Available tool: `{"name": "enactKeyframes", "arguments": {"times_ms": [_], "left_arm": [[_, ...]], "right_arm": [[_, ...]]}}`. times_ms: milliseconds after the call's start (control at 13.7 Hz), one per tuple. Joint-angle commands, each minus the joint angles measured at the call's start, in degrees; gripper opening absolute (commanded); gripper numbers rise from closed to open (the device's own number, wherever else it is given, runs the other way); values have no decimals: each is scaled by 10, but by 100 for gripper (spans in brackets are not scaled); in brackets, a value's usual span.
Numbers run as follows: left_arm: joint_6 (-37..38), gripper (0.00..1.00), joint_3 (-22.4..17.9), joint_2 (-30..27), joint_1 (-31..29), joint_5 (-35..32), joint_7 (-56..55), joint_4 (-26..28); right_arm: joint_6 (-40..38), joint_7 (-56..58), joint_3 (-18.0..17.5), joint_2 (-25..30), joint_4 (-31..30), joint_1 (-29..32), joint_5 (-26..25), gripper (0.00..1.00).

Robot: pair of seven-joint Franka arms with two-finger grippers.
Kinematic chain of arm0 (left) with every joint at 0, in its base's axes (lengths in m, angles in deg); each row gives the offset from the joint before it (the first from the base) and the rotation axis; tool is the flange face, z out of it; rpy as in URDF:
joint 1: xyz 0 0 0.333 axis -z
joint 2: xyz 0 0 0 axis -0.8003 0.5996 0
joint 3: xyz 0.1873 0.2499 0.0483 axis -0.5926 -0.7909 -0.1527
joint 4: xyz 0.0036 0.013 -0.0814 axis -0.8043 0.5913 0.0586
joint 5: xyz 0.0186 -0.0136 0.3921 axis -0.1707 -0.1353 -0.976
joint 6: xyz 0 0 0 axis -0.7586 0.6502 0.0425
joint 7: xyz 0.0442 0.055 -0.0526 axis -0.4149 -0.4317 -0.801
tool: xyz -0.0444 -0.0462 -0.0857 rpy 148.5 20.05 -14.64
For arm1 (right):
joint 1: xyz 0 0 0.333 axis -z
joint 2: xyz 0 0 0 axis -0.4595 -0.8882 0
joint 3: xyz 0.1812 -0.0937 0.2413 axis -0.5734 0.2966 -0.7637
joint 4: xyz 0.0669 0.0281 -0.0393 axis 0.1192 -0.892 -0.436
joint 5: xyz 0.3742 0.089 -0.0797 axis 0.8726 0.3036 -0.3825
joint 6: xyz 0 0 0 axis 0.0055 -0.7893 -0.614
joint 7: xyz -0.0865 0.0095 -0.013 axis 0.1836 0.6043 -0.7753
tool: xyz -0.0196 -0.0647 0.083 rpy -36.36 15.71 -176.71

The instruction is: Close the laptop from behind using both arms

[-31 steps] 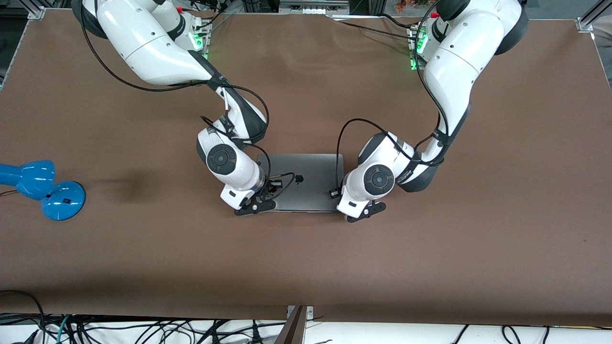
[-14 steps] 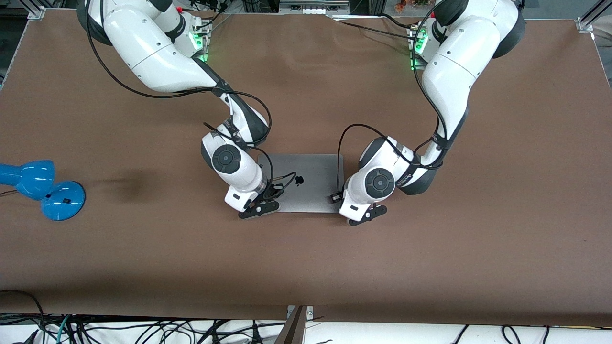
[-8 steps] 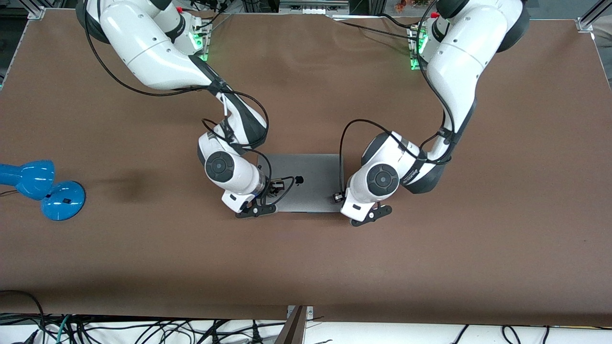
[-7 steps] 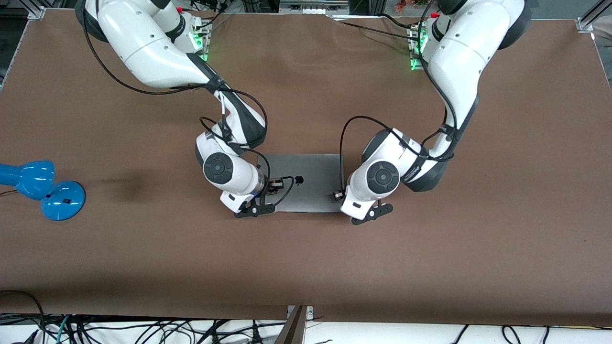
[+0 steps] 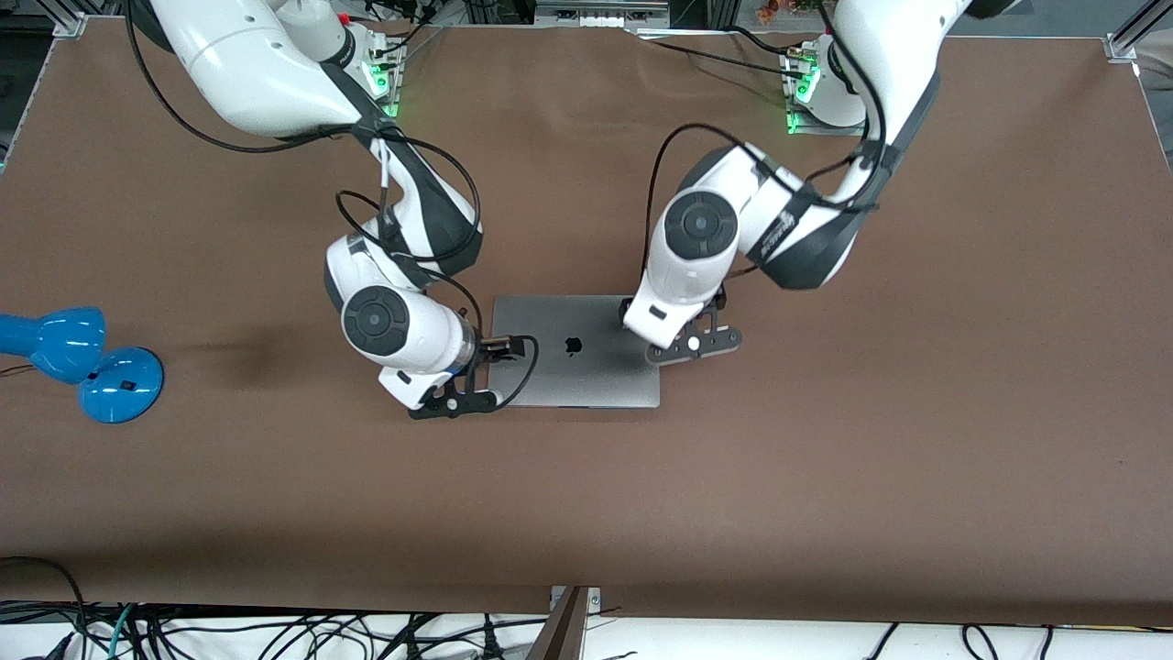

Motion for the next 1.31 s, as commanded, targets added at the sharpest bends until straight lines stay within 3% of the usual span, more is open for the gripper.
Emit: {"name": "enactKeyframes", "arguments": {"times_ms": [0,365,657,1021,1240], "left_arm": [[-9,100,-1,-101,-6,-12,5,100],[-17,100,4,-219,-21,7,42,205],[-13,100,-5,-304,-44,41,96,262],[24,100,-109,-377,-47,105,252,290],[53,100,-172,-400,-47,113,332,289]], "right_arm": [[-73,-7,19,58,-6,-2,6,99],[-160,-5,58,139,-4,3,6,100],[-203,1,65,196,-4,43,5,100],[-232,9,65,254,-5,102,6,100],[-252,101,74,274,-5,140,6,100]]}}
